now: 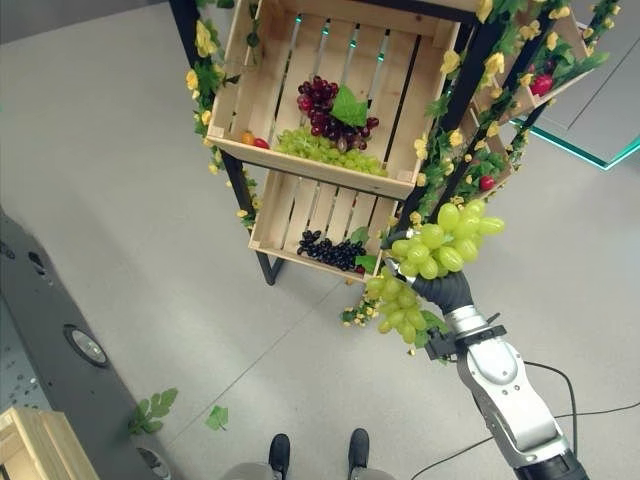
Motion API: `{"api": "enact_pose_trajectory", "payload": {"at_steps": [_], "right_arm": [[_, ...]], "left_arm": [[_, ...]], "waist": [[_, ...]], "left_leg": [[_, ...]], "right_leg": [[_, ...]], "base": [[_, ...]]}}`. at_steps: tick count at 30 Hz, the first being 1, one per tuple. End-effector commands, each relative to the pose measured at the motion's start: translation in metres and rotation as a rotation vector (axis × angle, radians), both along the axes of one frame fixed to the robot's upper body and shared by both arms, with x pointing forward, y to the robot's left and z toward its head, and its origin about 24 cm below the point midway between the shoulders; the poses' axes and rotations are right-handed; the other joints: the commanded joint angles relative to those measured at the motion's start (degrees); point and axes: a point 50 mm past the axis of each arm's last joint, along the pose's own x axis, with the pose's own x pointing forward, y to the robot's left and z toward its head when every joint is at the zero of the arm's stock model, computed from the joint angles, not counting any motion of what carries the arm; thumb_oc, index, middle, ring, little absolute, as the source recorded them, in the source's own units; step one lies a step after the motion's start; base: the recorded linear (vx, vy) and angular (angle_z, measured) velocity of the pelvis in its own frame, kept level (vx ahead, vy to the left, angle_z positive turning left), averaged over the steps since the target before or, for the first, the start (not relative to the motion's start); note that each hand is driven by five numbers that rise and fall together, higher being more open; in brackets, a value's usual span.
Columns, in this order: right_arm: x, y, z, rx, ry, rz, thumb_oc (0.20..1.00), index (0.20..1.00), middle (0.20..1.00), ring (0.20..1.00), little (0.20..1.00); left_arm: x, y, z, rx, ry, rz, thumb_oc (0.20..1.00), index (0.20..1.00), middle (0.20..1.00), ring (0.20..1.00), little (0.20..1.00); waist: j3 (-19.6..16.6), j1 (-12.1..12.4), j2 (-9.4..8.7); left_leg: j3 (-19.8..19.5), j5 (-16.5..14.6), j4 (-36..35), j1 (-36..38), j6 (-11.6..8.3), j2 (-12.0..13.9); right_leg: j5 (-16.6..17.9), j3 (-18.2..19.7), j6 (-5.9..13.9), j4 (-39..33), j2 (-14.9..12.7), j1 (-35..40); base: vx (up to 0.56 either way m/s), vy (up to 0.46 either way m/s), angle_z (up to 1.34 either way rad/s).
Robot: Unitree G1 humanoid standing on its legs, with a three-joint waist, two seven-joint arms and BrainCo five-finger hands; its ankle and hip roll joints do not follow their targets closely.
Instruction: Pick up the fruits from the basket on one side to the basket on the other side
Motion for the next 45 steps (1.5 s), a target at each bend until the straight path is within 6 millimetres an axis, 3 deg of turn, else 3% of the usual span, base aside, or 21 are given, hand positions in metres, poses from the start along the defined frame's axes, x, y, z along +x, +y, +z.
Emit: {"api": "enact_pose_trajectory", "payload": {"at_steps": [1,17,24,26,27,28,29,30,31,32,35,39,45], "right_arm": [[-0.005,0.011,0.048,-0.007,-0.237,0.075,0.2,0.2,0.2,0.2,0.2],[-0.02,0.02,0.076,-0.02,-0.371,0.161,0.2,0.2,0.2,0.2,0.2],[-0.019,0.026,0.083,-0.025,-0.393,0.21,0.2,0.2,0.2,0.2,0.2],[-0.018,0.027,0.084,-0.028,-0.394,0.217,0.2,0.2,0.2,0.2,0.2],[-0.016,0.029,0.083,-0.018,-0.392,0.22,0.2,0.2,0.2,0.2,0.2],[-0.016,0.029,0.083,-0.017,-0.391,0.22,0.2,0.2,0.2,0.2,0.2],[-0.015,0.028,0.081,-0.004,-0.384,0.211,0.2,0.2,0.2,0.2,0.2],[-0.014,0.028,0.081,-0.003,-0.383,0.211,0.2,0.2,0.2,0.2,0.2],[-0.013,0.026,0.079,0.008,-0.37,0.202,0.2,0.2,0.2,0.2,0.2],[-0.013,0.027,0.079,0.009,-0.369,0.202,0.2,0.2,0.2,0.2,0.2],[-0.011,0.022,0.076,0.012,-0.345,0.181,0.2,0.2,0.2,0.2,0.2],[-0.01,0.018,0.073,-0.008,-0.319,0.173,0.2,0.2,0.2,0.2,0.2],[-0.01,0.014,0.072,-0.024,-0.309,0.163,0.2,0.2,0.2,0.2,0.2]], "left_arm": [[0.103,-0.044,-0.008,-0.154,-0.245,-0.232,1.0,1.0,1.0,1.0,1.0],[0.096,-0.044,-0.01,-0.165,-0.209,-0.241,1.0,1.0,1.0,1.0,1.0],[0.083,-0.044,-0.015,-0.203,-0.149,-0.202,1.0,1.0,1.0,1.0,1.0],[0.1,-0.045,-0.01,-0.207,-0.229,-0.229,1.0,1.0,1.0,1.0,1.0],[0.134,-0.049,0.003,-0.204,-0.385,-0.309,1.0,1.0,1.0,1.0,1.0],[0.134,-0.049,0.003,-0.204,-0.383,-0.309,1.0,1.0,1.0,1.0,1.0],[0.173,-0.053,0.032,-0.198,-0.612,-0.391,1.0,1.0,1.0,1.0,1.0],[0.172,-0.053,0.032,-0.198,-0.61,-0.39,1.0,1.0,1.0,1.0,1.0],[0.193,-0.053,0.061,-0.199,-0.788,-0.439,1.0,1.0,1.0,1.0,1.0],[0.192,-0.053,0.062,-0.199,-0.786,-0.439,1.0,1.0,1.0,1.0,1.0],[0.197,-0.047,0.094,-0.208,-0.968,-0.429,1.0,1.0,1.0,1.0,1.0],[0.191,-0.041,0.116,-0.258,-1.096,-0.349,1.0,1.0,1.0,1.0,1.0],[0.188,-0.041,0.132,-0.312,-1.189,-0.298,1.0,1.0,1.0,1.0,1.0]], "waist": [[-5.1,0.8,-0.04],[-6.7,0.8,-1.25],[-7.1,0.9,-1.3],[-7.2,0.9,-1.28],[-7.1,0.8,-1.22],[-7.1,0.8,-1.26],[-6.6,1.0,-1.23],[-6.6,1.0,-1.29],[-6.1,1.2,-1.29],[-6.1,1.2,-1.34],[-5.6,1.5,-1.32],[-5.5,1.9,-1.28],[-5.5,2.1,-1.19]], "left_leg": [[-3.7,-1.3,-0.7,-1.8,-1.45,2.1],[-3.2,-1.7,-1.3,-0.3,-1.96,3.0],[-3.0,-1.7,-1.4,-0.1,-1.99,3.2],[-2.9,-1.7,-1.5,0.0,-2.03,3.2],[-3.0,-1.7,-1.5,-0.1,-2.02,3.1],[-3.1,-1.7,-1.5,0.0,-2.02,3.1],[-3.3,-1.7,-1.5,-0.3,-1.99,3.0],[-3.3,-1.7,-1.4,-0.2,-1.99,3.0],[-3.6,-1.6,-1.3,-0.6,-1.93,2.9],[-3.6,-1.6,-1.2,-0.6,-1.93,2.9],[-3.9,-1.6,-1.2,-0.9,-1.88,2.8],[-4.1,-1.6,-1.3,-0.8,-1.75,2.6],[-4.3,-1.7,-1.3,-0.8,-1.67,2.5]], "right_leg": [[-5.8,-1.0,5.09,4.3,-1.7,0.1],[-6.1,-0.7,4.95,3.1,-1.0,1.8],[-6.1,-0.5,4.91,3.1,-1.0,2.0],[-6.2,-0.5,4.9,3.0,-1.1,2.1],[-6.1,-0.6,4.91,3.0,-1.1,2.1],[-6.2,-0.6,4.91,3.0,-1.1,2.1],[-6.2,-0.7,4.95,3.1,-1.2,2.0],[-6.2,-0.7,4.95,3.1,-1.2,2.1],[-6.3,-0.9,4.99,3.2,-1.2,2.0],[-6.3,-0.9,5.0,3.2,-1.2,2.0],[-6.4,-1.3,5.06,3.2,-1.3,1.9],[-6.5,-1.6,5.09,2.9,-1.5,2.3],[-6.6,-1.8,5.01,2.5,-1.5,2.6]], "base": [[0.03,-0.016,0.01],[0.0,-0.002,0.0],[0.0,0.0,0.0],[0.0,0.0,0.0],[0.0,0.0,0.0],[0.0,0.0,0.0],[-0.01,-0.003,0.03],[-0.02,-0.013,0.05],[-0.01,-0.01,0.06],[-0.02,-0.014,0.14],[-0.01,-0.004,0.12],[0.01,0.001,-0.03],[0.0,0.0,0.0]]}}
